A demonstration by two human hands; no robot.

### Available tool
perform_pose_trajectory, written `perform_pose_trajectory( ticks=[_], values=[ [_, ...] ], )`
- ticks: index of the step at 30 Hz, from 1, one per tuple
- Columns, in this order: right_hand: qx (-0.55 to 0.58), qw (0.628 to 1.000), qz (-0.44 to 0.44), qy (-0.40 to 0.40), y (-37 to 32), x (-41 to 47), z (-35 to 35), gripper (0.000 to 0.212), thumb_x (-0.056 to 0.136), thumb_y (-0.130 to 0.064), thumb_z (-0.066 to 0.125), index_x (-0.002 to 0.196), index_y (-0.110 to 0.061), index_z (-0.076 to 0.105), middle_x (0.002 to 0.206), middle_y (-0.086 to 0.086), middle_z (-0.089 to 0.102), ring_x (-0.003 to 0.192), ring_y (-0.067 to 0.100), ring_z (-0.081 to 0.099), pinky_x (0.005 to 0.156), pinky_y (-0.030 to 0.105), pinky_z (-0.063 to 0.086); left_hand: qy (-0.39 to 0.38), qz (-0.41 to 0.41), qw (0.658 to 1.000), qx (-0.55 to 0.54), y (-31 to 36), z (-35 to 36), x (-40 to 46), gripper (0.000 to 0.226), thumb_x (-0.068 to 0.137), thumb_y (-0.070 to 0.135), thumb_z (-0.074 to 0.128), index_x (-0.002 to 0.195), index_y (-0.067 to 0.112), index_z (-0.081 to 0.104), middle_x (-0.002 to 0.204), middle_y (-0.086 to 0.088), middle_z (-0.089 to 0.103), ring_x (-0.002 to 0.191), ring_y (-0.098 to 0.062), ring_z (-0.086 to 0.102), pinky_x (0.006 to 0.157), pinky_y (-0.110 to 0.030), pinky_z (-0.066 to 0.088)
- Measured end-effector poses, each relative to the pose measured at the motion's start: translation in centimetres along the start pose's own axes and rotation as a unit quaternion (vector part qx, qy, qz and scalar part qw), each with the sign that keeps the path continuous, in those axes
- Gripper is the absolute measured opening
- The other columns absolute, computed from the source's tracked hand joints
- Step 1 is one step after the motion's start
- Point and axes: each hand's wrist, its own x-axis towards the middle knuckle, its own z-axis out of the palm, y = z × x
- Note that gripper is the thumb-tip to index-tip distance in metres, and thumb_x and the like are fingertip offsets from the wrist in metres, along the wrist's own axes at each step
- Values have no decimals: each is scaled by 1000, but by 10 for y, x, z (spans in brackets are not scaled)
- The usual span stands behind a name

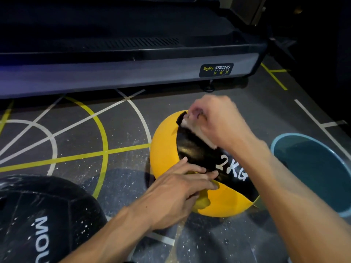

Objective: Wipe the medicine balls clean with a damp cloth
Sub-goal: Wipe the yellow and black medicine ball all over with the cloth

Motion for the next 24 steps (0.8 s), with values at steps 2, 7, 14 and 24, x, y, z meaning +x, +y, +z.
perform_pose_trajectory(
  ticks=[2, 7, 14, 24],
  values=[
    [-25, 998, -34, -48, -4, 5, 6, 18, 91, -24, 60, 97, -24, 77, 100, -2, 74, 101, 25, 66, 87, 39, 53, 1, 6, 1000, 2, -1, 0, 0, 52, 97, 14, 61, 144, 38, 56, 157, 31, 37, 148, 6, 23, 128, -29, 2],
    [154, 983, -73, -74, 17, -38, -3, 7, 93, -26, 73, 96, -28, 79, 95, -16, 76, 95, 2, 68, 88, 31, 53, 16, -5, 1000, 19, -6, -4, -2, 47, 100, 22, 57, 143, 40, 56, 148, 27, 50, 143, 0, 31, 125, -38, 20],
    [381, 910, 150, 72, 46, -152, 13, 13, 89, -20, 71, 93, -30, 77, 94, -10, 77, 87, 6, 70, 73, 14, 50, 56, -7, 998, 11, -12, -7, 4, 41, 104, 28, 57, 143, 40, 54, 159, 36, 29, 150, 8, 18, 130, -37, 5],
    [447, 875, 176, 64, 28, -185, 16, 11, 96, -19, 66, 99, -23, 76, 93, 2, 76, 86, 24, 70, 75, 30, 55, 89, -24, 995, -31, -5, -6, 2, 38, 102, 19, 58, 137, 34, 62, 154, 28, 44, 146, -3, 35, 126, -43, 20]
  ],
)
